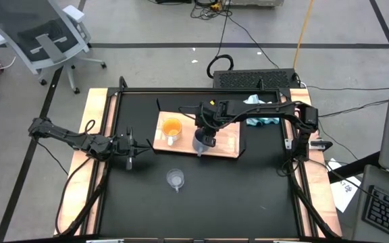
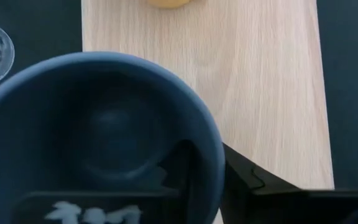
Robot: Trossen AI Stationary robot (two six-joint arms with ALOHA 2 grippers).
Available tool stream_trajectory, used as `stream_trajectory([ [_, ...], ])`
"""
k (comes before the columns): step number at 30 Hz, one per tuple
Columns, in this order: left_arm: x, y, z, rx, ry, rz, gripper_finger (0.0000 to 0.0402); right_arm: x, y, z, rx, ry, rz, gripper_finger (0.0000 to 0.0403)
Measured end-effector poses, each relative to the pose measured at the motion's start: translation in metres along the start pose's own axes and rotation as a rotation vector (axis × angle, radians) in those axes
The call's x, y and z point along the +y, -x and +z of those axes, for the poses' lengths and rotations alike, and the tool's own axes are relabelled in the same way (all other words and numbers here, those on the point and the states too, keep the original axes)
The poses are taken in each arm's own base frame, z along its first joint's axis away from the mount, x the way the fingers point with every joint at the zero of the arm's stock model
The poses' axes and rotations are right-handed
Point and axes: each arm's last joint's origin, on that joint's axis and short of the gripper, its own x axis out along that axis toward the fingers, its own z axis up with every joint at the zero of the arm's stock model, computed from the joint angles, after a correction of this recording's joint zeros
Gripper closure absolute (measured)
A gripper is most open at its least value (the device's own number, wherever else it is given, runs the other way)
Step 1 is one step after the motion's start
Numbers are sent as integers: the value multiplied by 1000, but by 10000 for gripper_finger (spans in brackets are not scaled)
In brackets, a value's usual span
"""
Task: Stack small to large cups/mugs on shelf
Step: Put the gray mug on the shelf
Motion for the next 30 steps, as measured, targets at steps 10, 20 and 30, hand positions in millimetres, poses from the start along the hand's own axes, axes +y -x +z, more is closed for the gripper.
stream_trajectory([
  [10,0,0,0,0,0,-1,376,6,-1,1,-11,11,-5,338],
  [20,0,0,0,0,2,-2,376,15,0,4,-36,49,-38,337],
  [30,0,0,0,0,5,-2,376,16,0,5,-52,53,-35,284],
])
